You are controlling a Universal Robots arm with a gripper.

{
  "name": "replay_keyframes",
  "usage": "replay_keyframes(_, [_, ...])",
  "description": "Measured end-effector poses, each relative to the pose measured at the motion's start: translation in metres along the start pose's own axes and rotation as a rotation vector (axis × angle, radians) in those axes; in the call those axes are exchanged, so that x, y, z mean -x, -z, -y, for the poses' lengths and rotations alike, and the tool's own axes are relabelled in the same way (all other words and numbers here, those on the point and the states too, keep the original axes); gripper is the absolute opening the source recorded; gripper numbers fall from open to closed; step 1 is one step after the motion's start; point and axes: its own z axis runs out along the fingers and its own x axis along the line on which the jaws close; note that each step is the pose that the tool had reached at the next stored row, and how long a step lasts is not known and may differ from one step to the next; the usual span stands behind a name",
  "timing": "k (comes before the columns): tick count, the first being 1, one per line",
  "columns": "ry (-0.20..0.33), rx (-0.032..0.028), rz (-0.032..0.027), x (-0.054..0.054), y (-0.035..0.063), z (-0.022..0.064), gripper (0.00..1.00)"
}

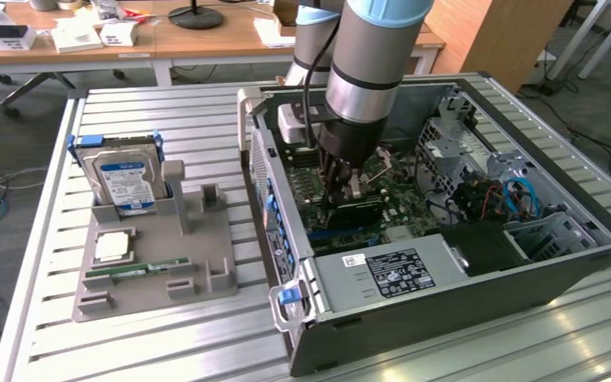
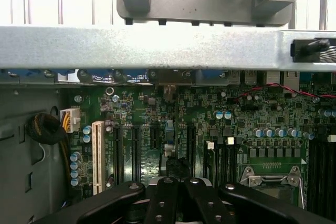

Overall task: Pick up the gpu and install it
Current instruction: 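Press down on the gpu until it lock into place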

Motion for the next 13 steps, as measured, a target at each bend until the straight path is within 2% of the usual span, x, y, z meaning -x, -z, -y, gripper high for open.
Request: replay_keyframes(13, [0.000, 0.0001, 0.0000, 0.0000, -0.0014, -0.0005, 0.11])
